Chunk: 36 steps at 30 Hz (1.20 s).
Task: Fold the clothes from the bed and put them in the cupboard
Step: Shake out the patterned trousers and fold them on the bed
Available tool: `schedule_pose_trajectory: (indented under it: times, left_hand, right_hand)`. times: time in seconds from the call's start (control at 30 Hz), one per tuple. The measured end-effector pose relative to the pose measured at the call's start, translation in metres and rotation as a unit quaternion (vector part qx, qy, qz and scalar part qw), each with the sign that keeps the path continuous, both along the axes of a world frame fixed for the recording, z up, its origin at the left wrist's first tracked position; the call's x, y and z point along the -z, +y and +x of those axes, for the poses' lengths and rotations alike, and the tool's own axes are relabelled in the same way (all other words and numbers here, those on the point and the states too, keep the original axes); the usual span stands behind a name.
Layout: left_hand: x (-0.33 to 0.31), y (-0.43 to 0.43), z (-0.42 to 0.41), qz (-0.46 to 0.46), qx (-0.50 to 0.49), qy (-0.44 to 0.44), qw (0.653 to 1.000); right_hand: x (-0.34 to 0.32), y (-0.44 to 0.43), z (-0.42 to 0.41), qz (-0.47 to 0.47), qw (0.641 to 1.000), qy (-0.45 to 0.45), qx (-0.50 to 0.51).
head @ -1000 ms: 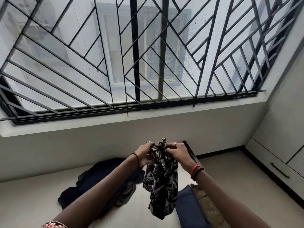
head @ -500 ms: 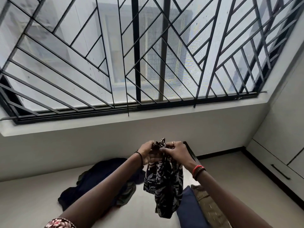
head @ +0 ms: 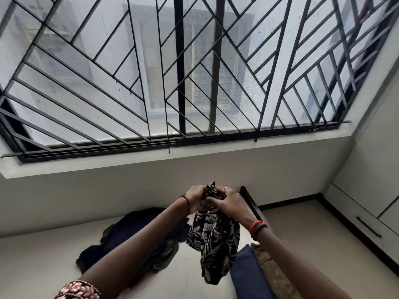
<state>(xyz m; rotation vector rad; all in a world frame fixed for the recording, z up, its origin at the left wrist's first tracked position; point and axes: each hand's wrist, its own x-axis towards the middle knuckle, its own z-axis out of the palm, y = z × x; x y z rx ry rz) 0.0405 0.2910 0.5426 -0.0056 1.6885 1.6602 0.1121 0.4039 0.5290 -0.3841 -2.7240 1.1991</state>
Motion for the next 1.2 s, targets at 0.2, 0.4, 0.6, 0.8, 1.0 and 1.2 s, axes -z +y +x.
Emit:
schedule_pose_trajectory:
  times: [0.2, 0.4, 0.6, 0.8, 1.0, 1.2]
  left_hand:
    - [0.001, -0.006, -0.004, 0.052, 0.015, -0.025, 0.998]
    - [0.012, -0.016, -0.014, -0.063, 0.172, 0.227, 0.956]
    - [0.008, -0.024, -0.024, -0.315, 0.19, 0.555, 0.746]
    - [-0.005, -0.015, -0.024, -0.404, 0.345, 0.574, 0.623]
    - [-0.018, -0.019, -0.031, -0.432, 0.389, 0.535, 0.613]
    - [-0.003, -0.033, -0.039, -0.401, 0.41, 0.495, 0.652]
  right_hand:
    - [0.002, 0.001, 0.0, 0.074, 0.997, 0.014, -0.005]
    - [-0.003, 0.001, -0.002, 0.085, 0.996, 0.01, -0.011]
    - [-0.015, 0.0, -0.002, 0.061, 0.997, 0.02, -0.047]
    - [-0.023, -0.006, 0.0, 0.096, 0.991, 0.004, -0.09]
    - [-0.011, -0.008, 0.014, 0.095, 0.986, -0.055, -0.127]
    - [0.011, 0.007, 0.01, 0.105, 0.98, -0.065, -0.157]
